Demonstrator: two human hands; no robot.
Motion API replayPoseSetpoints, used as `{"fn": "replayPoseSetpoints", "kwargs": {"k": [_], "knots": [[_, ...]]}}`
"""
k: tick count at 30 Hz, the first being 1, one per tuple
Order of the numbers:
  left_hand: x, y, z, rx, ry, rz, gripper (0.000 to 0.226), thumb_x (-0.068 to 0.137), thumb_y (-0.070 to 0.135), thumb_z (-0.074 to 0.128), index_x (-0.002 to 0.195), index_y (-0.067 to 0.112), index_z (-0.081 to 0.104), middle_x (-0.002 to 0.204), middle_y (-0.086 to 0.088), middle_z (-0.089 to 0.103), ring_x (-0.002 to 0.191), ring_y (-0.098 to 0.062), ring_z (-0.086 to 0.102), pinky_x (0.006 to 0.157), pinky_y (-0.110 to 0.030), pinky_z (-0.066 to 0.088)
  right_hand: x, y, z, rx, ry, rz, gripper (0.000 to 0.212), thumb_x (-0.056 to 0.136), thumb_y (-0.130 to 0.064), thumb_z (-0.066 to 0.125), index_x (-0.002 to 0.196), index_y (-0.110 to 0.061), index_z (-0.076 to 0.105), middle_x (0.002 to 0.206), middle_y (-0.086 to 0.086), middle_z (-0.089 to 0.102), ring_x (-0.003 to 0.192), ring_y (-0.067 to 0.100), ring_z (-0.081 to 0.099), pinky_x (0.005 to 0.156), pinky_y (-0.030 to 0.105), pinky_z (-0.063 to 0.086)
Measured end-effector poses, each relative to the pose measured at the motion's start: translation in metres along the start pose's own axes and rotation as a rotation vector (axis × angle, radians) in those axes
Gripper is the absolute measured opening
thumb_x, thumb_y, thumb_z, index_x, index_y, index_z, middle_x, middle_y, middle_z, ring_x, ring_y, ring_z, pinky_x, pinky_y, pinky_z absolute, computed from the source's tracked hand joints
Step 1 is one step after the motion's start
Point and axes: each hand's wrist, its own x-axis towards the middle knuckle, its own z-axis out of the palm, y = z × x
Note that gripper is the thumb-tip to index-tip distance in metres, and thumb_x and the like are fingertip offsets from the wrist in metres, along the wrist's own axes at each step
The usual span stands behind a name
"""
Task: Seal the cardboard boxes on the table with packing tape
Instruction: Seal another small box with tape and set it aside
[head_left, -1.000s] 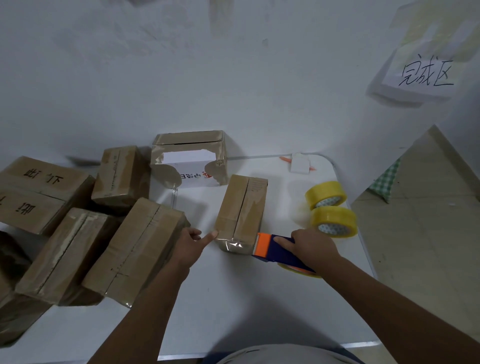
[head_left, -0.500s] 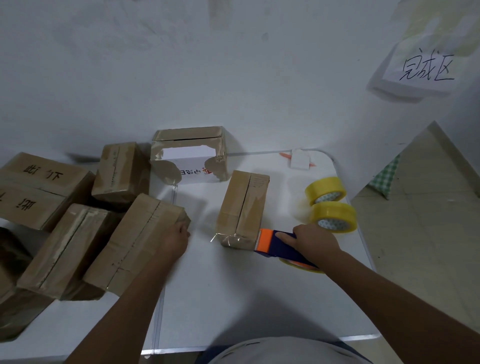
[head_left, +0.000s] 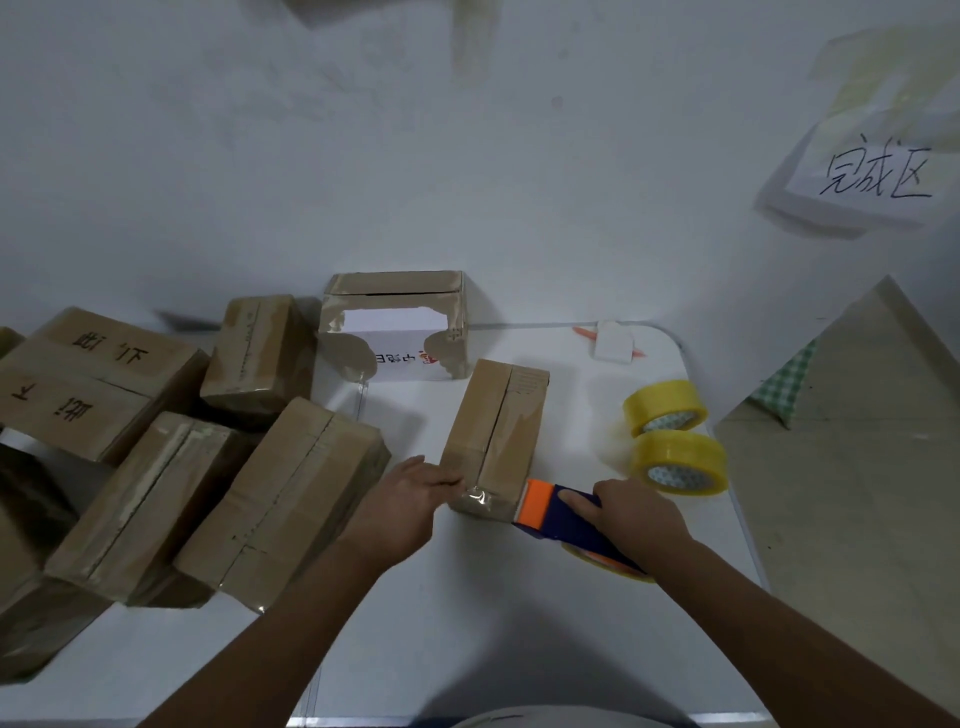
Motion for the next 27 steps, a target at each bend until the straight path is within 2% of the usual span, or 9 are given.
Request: {"fn": "replayPoseSetpoints", "kwargs": {"k": [2,3,5,6,8,10,16,20,27], "knots": [[0.016,0.000,-0.004,-0.033,-0.054,0.045,0.055,0.063,-0.020,0.072,0.107,0.013,0.077,0.113,-0.004,0.072,0.093,-0.027,0.070,0.082,-0.042,0.059,-0.001,0.001,0.001,0.022,0.006,0.017,0.054,0.095,-0.066,0.029,0.070,-0.019,0.042,0.071,-0.002,0.047,0.069,0.016,0.052,0.066,0.029,0.043],[0.026,0.003,-0.002,-0.054,-0.103,0.067,0.056,0.070,-0.016,0.068,0.117,0.013,0.072,0.126,-0.003,0.067,0.108,-0.028,0.066,0.093,-0.042,0.055,-0.001,0.003,0.001,0.027,0.008,0.024,0.055,0.095,-0.066,0.029,0.071,-0.019,0.043,0.071,-0.002,0.047,0.069,0.017,0.052,0.065,0.029,0.042],[0.048,0.010,0.009,-0.058,-0.204,0.109,0.060,0.086,-0.003,0.062,0.142,0.016,0.053,0.153,-0.003,0.044,0.141,-0.023,0.041,0.118,-0.039,0.032,-0.001,0.004,0.002,0.027,0.017,0.031,0.056,0.094,-0.067,0.030,0.070,-0.018,0.043,0.069,-0.002,0.045,0.069,0.017,0.052,0.063,0.029,0.040],[0.058,0.015,0.016,-0.046,-0.254,0.110,0.056,0.098,0.010,0.053,0.151,0.019,0.039,0.161,0.000,0.028,0.150,-0.018,0.023,0.123,-0.036,0.017,-0.001,0.005,0.003,0.023,0.020,0.032,0.057,0.094,-0.068,0.030,0.069,-0.018,0.042,0.069,-0.001,0.045,0.068,0.018,0.052,0.062,0.029,0.040],[0.072,0.021,0.032,0.009,-0.316,0.071,0.052,0.108,0.039,0.023,0.158,0.027,0.015,0.165,0.009,0.003,0.152,-0.009,-0.006,0.124,-0.036,-0.002,0.000,0.005,0.004,0.025,0.013,0.041,0.058,0.093,-0.068,0.031,0.069,-0.017,0.042,0.068,-0.001,0.045,0.068,0.018,0.051,0.062,0.030,0.040],[0.072,0.022,0.045,0.095,-0.337,0.030,0.058,0.104,0.052,0.005,0.158,0.033,0.000,0.164,0.015,-0.009,0.149,-0.006,-0.018,0.123,-0.040,-0.008,0.001,0.007,0.004,0.036,0.010,0.052,0.059,0.092,-0.069,0.032,0.068,-0.016,0.042,0.068,0.000,0.045,0.067,0.019,0.051,0.062,0.031,0.040],[0.068,0.016,0.056,0.177,-0.335,0.036,0.056,0.102,0.053,-0.003,0.154,0.037,-0.015,0.162,0.017,-0.019,0.148,-0.006,-0.023,0.122,-0.043,-0.010,-0.005,0.028,0.005,0.103,0.035,0.010,0.060,0.090,-0.072,0.033,0.077,-0.017,0.053,0.070,0.000,0.055,0.068,0.019,0.059,0.058,0.030,0.040],[0.068,0.015,0.058,0.165,-0.336,0.039,0.055,0.104,0.051,0.002,0.155,0.036,-0.013,0.163,0.016,-0.017,0.148,-0.007,-0.022,0.122,-0.043,-0.010,-0.011,0.037,0.009,0.121,0.069,-0.035,0.052,0.088,-0.074,0.034,0.073,-0.025,0.046,0.064,-0.005,0.051,0.059,0.014,0.052,0.049,0.026,0.033],[0.069,0.017,0.056,0.167,-0.324,0.037,0.056,0.104,0.049,0.006,0.157,0.034,-0.006,0.164,0.014,-0.010,0.151,-0.009,-0.014,0.123,-0.044,-0.005,-0.022,0.074,0.016,0.143,0.024,0.035,0.052,0.089,-0.072,0.035,0.077,-0.023,0.050,0.073,0.000,0.059,0.067,0.017,0.059,0.054,0.027,0.038]]}}
